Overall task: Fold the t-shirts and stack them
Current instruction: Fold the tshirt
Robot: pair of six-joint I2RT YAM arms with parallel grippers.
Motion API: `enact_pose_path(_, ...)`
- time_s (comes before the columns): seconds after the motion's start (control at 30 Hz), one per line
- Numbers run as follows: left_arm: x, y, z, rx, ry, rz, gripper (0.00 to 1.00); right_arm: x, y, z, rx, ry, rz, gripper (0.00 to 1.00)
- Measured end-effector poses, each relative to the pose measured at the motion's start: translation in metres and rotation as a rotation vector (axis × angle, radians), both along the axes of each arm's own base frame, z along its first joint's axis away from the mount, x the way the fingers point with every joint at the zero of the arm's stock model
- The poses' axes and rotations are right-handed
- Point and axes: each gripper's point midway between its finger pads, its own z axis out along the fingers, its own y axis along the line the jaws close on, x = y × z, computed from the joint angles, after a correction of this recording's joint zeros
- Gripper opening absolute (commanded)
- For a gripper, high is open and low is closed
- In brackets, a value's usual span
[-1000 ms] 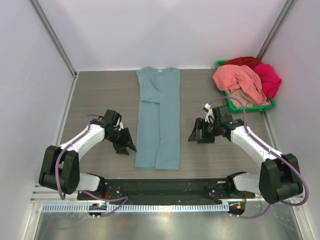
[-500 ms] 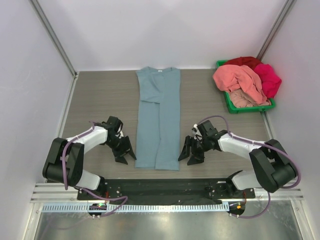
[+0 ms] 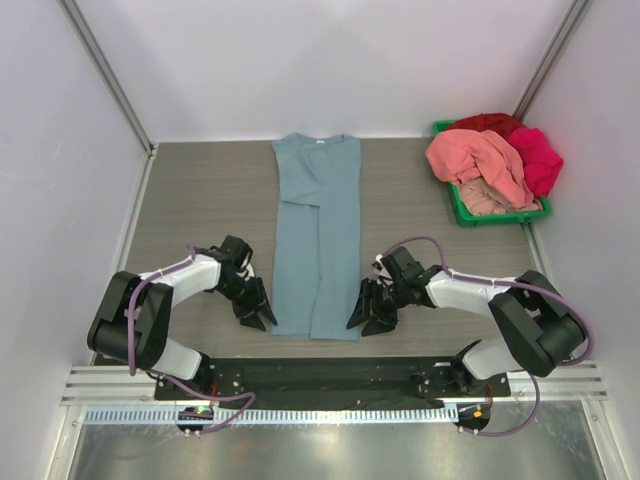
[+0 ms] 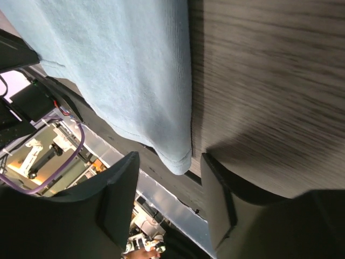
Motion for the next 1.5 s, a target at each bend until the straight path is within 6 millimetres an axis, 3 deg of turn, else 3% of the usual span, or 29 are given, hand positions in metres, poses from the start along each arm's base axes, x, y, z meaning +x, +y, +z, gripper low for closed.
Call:
enact_pose_path(0.33, -0.003, -0.007, -0.002, -0.031, 0.013, -0.004, 0.29, -0.009, 0.007, -0.005, -0.002, 0.047, 0.014, 0.44)
enact_pose_path(0.43, -0.004, -0.010, -0.002, -0.045, 0.020, -0.004, 0.21, -0.009, 0.007, -0.006, -0.006, 0.051, 0.014, 0.34)
enact_pose_path(0.53, -0.005, -0.012, -0.004, -0.053, 0.028, -0.002, 0.02, -0.008, 0.005, -0.010, -0.023, 0.043, 0.013, 0.12)
enact_pose_path(0.63, -0.005, -0.013, -0.004, -0.062, 0.032, 0.000, 0.00, -0.007, 0.003, -0.013, -0.038, 0.033, 0.010, 0.03)
enact_pose_path(0.9, -0.001, -0.015, 0.002, -0.068, -0.003, -0.002, 0.00, -0.005, -0.002, -0.002, -0.051, -0.029, 0.051, 0.01)
enact_pose_path(1.07, 0.020, -0.021, 0.023, -0.096, -0.103, -0.022, 0.00, 0.024, 0.004, 0.035, -0.021, -0.157, 0.091, 0.01)
enact_pose_path(1.27, 0.062, -0.027, 0.057, -0.132, -0.247, -0.019, 0.00, 0.069, 0.007, 0.078, -0.002, -0.304, 0.085, 0.02)
enact_pose_path(1.5, 0.111, -0.028, 0.089, -0.140, -0.374, -0.011, 0.00, 0.111, -0.004, 0.092, -0.020, -0.357, 0.030, 0.01)
